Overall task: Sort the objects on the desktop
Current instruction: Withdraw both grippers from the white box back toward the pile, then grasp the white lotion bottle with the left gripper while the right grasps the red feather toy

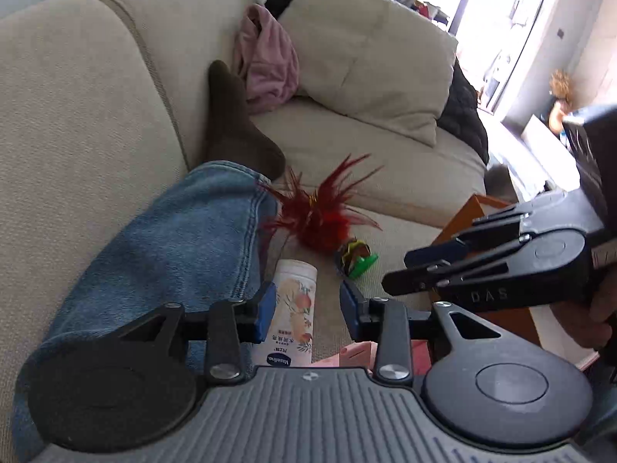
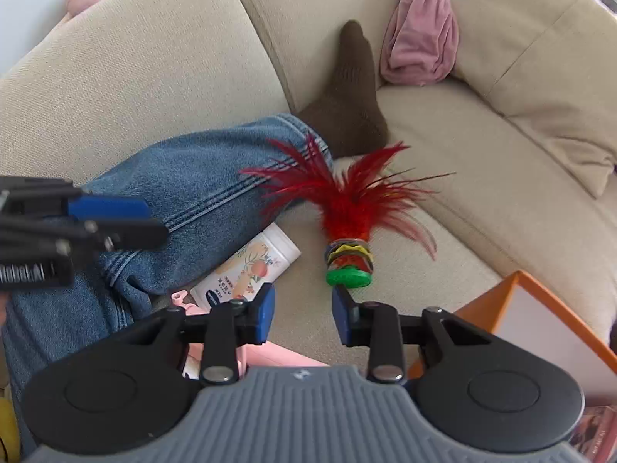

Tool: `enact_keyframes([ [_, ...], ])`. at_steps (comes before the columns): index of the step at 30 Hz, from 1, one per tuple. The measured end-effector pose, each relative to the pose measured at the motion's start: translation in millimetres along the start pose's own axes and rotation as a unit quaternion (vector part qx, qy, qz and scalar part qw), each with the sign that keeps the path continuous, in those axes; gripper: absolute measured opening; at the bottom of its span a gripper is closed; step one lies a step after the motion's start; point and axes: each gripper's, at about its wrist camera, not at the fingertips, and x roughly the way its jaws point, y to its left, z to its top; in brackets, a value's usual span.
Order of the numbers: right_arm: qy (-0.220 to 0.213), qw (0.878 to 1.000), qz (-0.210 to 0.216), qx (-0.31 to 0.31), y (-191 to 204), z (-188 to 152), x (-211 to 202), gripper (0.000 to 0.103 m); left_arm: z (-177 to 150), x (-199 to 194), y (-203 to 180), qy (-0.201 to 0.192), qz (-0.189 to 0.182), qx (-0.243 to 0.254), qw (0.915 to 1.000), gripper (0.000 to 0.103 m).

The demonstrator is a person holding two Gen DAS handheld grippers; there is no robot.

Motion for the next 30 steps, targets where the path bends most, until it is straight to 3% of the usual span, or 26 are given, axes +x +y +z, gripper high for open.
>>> enact_keyframes([
  [6,0.019,1.000,-0.010,-0.010,-6,8,12,0.035,0,43,-12,0.054,0.033,0.032,0.9975,0.042],
  [14,0.032,0.999,0.000,-0.013,-19,5,18,0.036,-3,89,-12,0.131,0.053,0.018,0.9899,0.042],
  [20,0.026,0.999,0.008,-0.021,-23,3,16,0.036,-4,95,-16,0.146,0.067,0.029,0.9865,0.042],
  [24,0.021,1.000,0.010,-0.018,-27,3,15,0.036,-14,92,-25,0.158,0.106,0.079,0.9786,0.042],
  [30,0.021,1.000,0.012,-0.020,-29,1,19,0.036,-17,91,-25,0.163,0.113,0.074,0.9773,0.044],
])
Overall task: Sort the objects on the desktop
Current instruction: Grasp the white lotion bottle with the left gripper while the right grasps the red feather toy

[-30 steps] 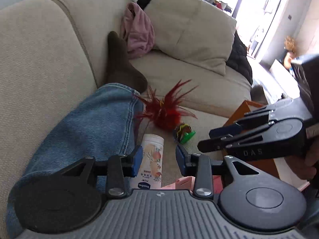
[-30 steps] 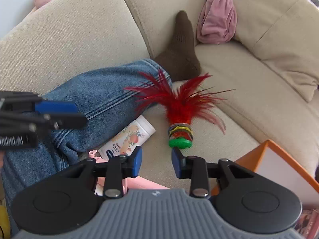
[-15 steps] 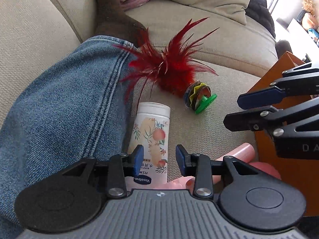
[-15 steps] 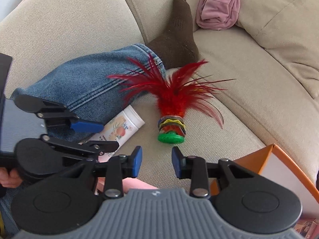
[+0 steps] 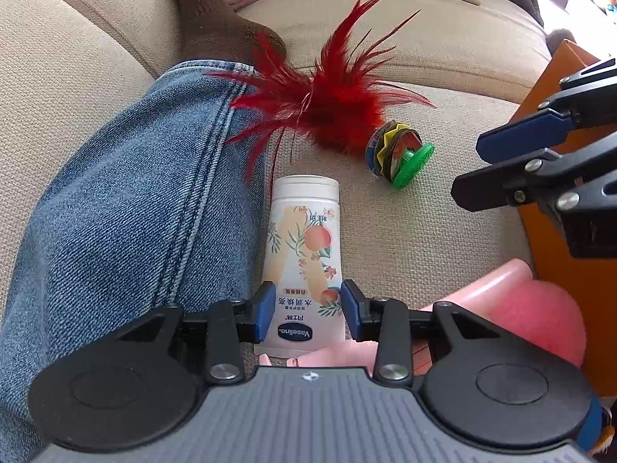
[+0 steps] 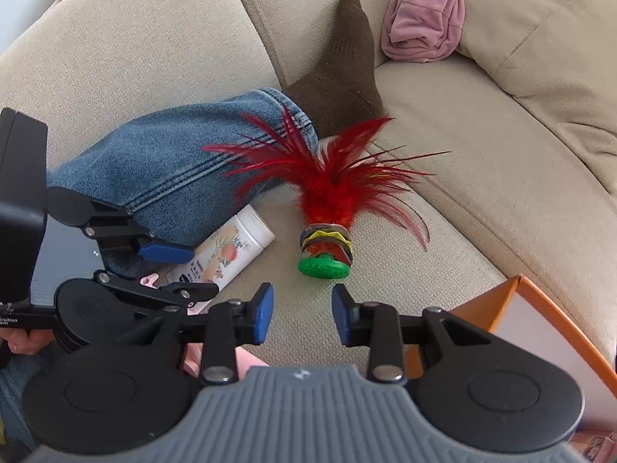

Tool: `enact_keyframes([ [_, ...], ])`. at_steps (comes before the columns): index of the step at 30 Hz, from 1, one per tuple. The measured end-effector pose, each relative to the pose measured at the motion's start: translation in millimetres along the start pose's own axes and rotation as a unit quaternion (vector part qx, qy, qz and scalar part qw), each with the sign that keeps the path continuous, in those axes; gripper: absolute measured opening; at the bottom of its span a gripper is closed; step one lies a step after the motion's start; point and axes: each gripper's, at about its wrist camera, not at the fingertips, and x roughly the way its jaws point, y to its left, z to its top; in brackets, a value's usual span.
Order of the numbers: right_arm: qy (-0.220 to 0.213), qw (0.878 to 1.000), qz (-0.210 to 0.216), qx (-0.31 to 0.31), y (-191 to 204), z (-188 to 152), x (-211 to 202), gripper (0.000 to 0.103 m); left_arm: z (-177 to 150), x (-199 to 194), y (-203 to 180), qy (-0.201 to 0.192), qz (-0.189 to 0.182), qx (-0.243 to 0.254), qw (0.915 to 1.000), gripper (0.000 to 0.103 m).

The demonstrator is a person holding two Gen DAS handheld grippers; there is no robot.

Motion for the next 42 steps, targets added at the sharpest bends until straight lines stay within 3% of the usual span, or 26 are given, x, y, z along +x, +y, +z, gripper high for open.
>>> enact_keyframes([
  [5,-0.006,1.000,-0.011,-0.003,1,1,-1,0.036,0,4,-4,-0.003,0.014,-0.010,0.9999,0.056],
  [6,-0.006,1.000,-0.010,-0.002,0,1,-1,0.036,0,6,-5,-0.002,0.008,-0.010,0.9999,0.069],
  [8,-0.008,1.000,-0.010,-0.001,1,0,-4,0.036,-3,11,-16,-0.003,0.032,0.019,0.9993,0.075],
  [11,-0.015,1.000,-0.010,-0.001,1,-2,-11,0.036,-8,6,-15,-0.012,0.042,0.019,0.9988,0.066],
  [12,-0.019,1.000,-0.010,-0.001,1,-3,-14,0.037,-9,3,-12,-0.013,0.046,0.016,0.9987,0.054],
  [13,-0.022,1.000,-0.009,-0.002,1,-5,-16,0.036,-10,1,-9,-0.013,0.047,0.014,0.9987,0.052],
  [24,-0.033,0.999,-0.009,-0.003,0,-7,-23,0.036,-24,-41,15,-0.035,0.011,-0.002,0.9993,0.049],
  [25,-0.032,0.999,-0.009,-0.003,0,-7,-22,0.036,-24,-47,21,-0.041,0.003,-0.015,0.9990,0.046],
  [27,-0.032,0.999,-0.007,-0.002,0,-7,-20,0.036,-25,-58,32,-0.050,-0.023,-0.039,0.9977,0.024],
  [28,-0.032,0.999,-0.005,-0.001,1,-8,-19,0.036,-25,-65,36,-0.062,-0.033,-0.044,0.9966,0.020],
  [31,-0.031,0.999,0.008,-0.001,4,-8,-17,0.036,-25,-75,43,-0.081,-0.062,-0.059,0.9930,0.017],
  [37,-0.028,1.000,0.005,-0.006,8,-7,-15,0.036,-7,-79,29,-0.094,-0.041,-0.041,0.9939,0.017],
  [41,-0.029,1.000,0.000,-0.006,4,-5,-13,0.036,-11,-86,43,-0.109,-0.042,-0.042,0.9923,0.017],
  [42,-0.030,1.000,-0.002,-0.004,3,-3,-11,0.036,1,-71,35,-0.117,-0.042,-0.043,0.9913,0.017],
])
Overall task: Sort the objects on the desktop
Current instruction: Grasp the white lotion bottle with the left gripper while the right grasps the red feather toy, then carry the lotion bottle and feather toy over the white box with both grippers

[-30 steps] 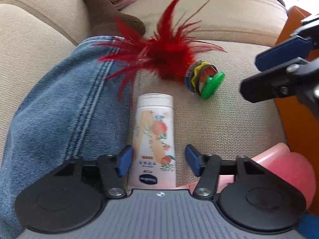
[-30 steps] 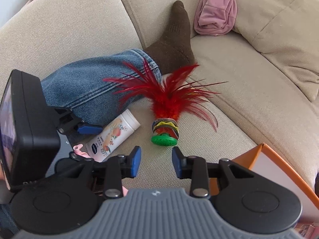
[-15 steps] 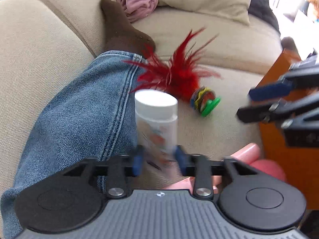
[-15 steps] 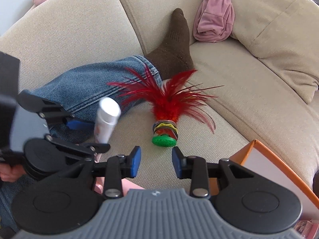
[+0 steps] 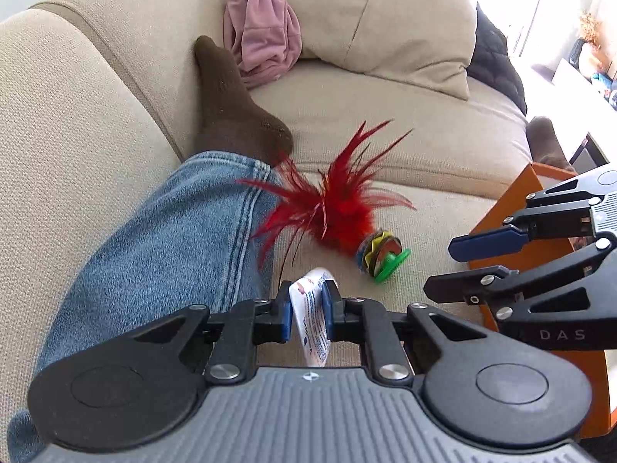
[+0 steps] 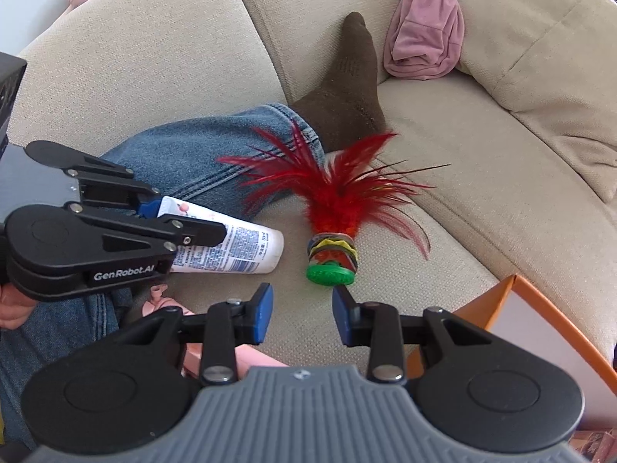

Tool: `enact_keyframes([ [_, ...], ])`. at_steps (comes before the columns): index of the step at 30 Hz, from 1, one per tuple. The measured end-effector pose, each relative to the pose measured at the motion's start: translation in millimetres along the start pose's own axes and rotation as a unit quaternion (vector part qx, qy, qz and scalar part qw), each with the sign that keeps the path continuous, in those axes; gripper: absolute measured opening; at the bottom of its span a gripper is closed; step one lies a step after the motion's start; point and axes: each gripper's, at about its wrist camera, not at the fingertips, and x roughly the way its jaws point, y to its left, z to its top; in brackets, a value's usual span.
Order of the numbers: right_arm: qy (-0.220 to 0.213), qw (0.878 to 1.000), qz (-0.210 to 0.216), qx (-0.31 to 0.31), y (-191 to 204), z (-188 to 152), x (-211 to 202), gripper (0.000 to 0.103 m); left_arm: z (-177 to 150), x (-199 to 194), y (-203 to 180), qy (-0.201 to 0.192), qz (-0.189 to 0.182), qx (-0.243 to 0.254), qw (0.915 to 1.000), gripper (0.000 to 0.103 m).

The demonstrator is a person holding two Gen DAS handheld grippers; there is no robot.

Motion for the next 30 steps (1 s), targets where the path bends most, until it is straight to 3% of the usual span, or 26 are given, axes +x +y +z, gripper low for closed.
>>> enact_keyframes([
  [1,-0.001,1.000,-0.001,0.001,-2,2,2,0.036,6,18,-6,-0.006,0.000,-0.003,1.0000,0.017],
  [9,0.016,1.000,-0.011,0.002,-15,34,30,0.036,21,35,-5,-0.010,-0.002,-0.010,0.9999,0.017],
  [19,0.056,0.998,-0.006,0.036,-22,69,80,0.036,12,24,-2,-0.029,-0.003,-0.037,0.9989,0.021],
  [22,0.056,0.998,-0.018,0.036,-21,75,88,0.042,14,22,5,-0.040,-0.007,-0.059,0.9975,0.021],
  [27,0.076,0.996,-0.022,0.045,-22,77,101,0.041,20,22,10,-0.050,-0.012,-0.072,0.9961,0.021],
  [28,0.076,0.996,-0.019,0.045,-21,76,101,0.040,21,24,11,-0.048,-0.010,-0.073,0.9961,0.020],
  [29,0.076,0.996,-0.016,0.045,-21,75,101,0.033,20,25,11,-0.045,-0.008,-0.077,0.9960,0.019],
  [30,0.074,0.996,-0.012,0.046,-21,75,100,0.020,20,26,13,-0.044,-0.009,-0.081,0.9957,0.012],
])
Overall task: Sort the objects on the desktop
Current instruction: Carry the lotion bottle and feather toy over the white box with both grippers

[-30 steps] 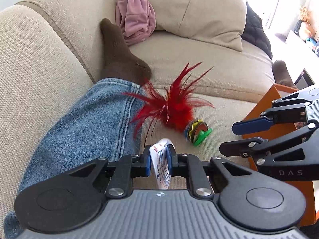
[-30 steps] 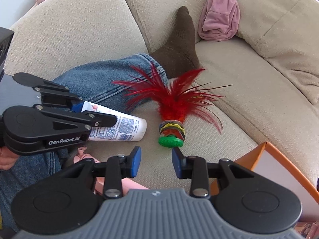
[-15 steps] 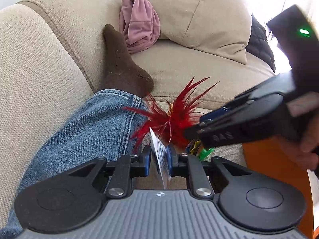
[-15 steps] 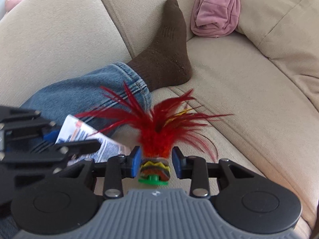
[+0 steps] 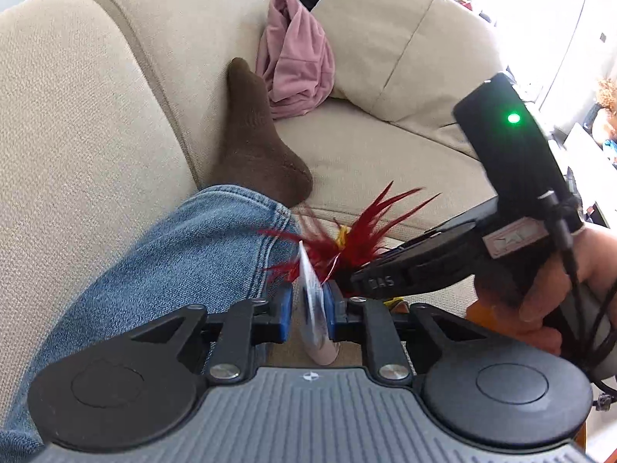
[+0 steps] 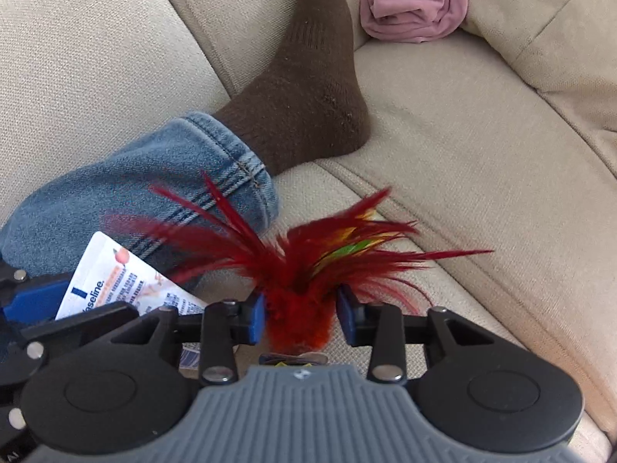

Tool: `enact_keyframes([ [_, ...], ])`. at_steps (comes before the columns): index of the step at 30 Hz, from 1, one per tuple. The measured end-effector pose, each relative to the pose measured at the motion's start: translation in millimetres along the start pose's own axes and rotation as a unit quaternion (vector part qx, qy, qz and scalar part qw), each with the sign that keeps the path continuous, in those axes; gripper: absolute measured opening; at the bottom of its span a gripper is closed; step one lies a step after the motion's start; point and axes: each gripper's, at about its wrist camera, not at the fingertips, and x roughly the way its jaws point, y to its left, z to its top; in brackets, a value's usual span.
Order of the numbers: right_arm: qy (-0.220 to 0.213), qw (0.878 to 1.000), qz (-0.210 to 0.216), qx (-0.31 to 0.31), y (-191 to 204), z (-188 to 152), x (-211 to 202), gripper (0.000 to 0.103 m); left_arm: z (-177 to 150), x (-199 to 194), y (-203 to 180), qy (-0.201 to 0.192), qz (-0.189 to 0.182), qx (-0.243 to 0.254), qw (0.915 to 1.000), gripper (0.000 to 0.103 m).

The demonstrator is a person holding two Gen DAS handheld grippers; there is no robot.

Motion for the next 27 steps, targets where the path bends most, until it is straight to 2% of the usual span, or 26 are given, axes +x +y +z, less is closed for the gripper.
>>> enact_keyframes([
  [4,-0.023,1.000,0.004,-0.013,4,-8,-11,0.008,-2,-5,6,-0.003,-0.011,-0.026,0.9996,0.008],
  [10,-0.078,0.996,-0.005,-0.032,17,-35,-50,0.004,-7,-25,4,-0.023,-0.017,-0.035,0.9990,0.008],
  [14,-0.124,0.992,0.002,-0.016,16,-54,-88,0.003,-8,-47,-2,-0.045,-0.022,-0.034,0.9982,0.008],
  [19,-0.186,0.982,0.011,0.003,17,-75,-140,0.003,-6,-81,-16,-0.073,-0.038,-0.023,0.9963,0.008],
  [27,-0.274,0.961,0.000,0.046,-1,-121,-228,0.003,8,-111,-61,-0.098,-0.094,0.011,0.9907,0.008],
])
